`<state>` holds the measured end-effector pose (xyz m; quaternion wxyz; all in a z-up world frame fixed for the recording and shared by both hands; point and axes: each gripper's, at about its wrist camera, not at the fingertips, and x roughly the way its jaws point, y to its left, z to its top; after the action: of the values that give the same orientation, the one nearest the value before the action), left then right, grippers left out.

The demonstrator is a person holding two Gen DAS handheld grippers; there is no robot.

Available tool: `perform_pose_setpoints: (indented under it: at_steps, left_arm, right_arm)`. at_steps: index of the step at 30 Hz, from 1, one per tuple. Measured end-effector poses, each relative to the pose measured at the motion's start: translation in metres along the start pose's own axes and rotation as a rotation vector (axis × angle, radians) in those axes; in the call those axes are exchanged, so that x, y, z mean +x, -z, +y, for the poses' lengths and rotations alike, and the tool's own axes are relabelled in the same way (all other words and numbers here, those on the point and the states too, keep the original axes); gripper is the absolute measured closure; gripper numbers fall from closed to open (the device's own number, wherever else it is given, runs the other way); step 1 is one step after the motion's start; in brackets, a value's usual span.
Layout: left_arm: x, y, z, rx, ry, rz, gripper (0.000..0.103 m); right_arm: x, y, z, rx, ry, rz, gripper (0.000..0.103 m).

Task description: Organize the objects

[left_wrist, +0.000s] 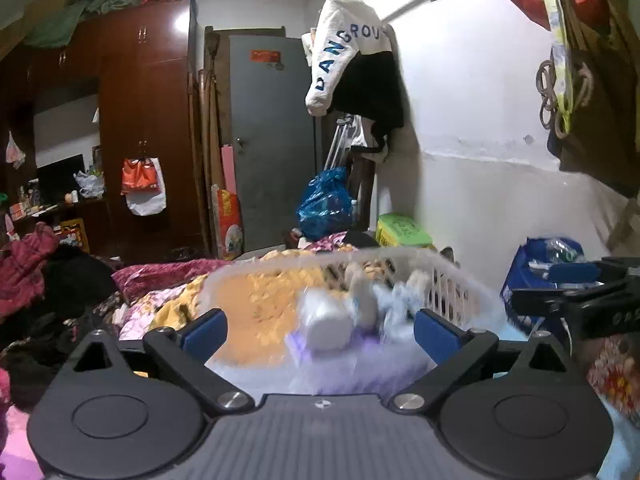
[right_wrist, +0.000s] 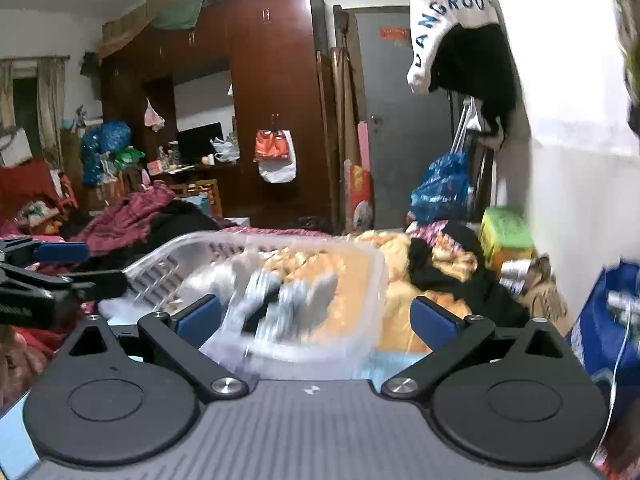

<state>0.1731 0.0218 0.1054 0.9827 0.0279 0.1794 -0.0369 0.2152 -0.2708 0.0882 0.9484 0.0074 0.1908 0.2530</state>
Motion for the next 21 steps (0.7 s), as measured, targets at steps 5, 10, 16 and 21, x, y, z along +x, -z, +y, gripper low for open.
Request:
perform_pose_setpoints:
  at_steps: [5, 10, 16, 21]
  left_arm:
    - [-0.022, 0.036, 0.017, -0.057, 0.024, 0.067, 0.002]
    - [-0.027, 0.077, 0.007, -0.099, 0.075, 0.149, 0.002]
    - [-0.008, 0.106, -0.017, -0.134, 0.149, 0.234, 0.003]
    - [0.009, 0.118, -0.034, -0.14, 0.166, 0.287, 0.004]
  right_arm:
    - [-0.013, 0.041, -0.008, 0.093, -0.005, 0.055, 0.0]
    - [-0.013, 0.082, 0.002, 0.095, -0.024, 0.095, 0.0]
    - [0.011, 0.096, 0.004, 0.126, -0.042, 0.154, 0.001]
    - [0.019, 0.093, 0.008, 0.109, -0.028, 0.157, 0.013]
